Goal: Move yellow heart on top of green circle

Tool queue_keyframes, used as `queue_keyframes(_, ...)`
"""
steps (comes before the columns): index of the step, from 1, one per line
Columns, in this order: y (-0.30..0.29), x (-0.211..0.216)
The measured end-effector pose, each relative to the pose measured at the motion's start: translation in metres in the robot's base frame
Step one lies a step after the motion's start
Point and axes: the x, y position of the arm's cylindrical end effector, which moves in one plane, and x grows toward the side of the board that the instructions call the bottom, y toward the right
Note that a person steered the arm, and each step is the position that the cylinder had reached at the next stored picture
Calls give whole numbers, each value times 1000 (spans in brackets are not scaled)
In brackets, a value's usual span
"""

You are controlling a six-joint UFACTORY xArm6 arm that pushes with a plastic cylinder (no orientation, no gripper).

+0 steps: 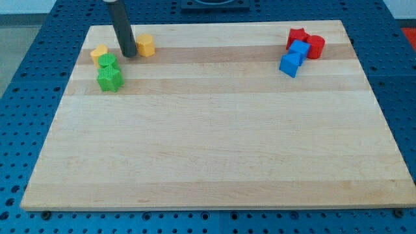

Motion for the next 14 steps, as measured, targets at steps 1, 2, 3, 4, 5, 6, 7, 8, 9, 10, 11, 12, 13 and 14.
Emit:
queue_keyframes(1, 0, 7)
queue_keyframes(2, 0, -2)
queue_keyframes(3, -4, -27)
queue_keyframes(4, -26, -46)
queue_keyframes(5, -54, -62)
queue_keyframes(6, -101, -63)
queue_keyframes(7, -120, -56)
queue_keyframes(8, -120, -52)
queue_keyframes(9, -120, -39)
queue_keyframes(10, -120, -39)
queue_keyframes(11, -120, 4)
queue_keyframes(12, -120, 12)
queue_keyframes(13, -119, 12)
queue_keyframes(14, -80, 17)
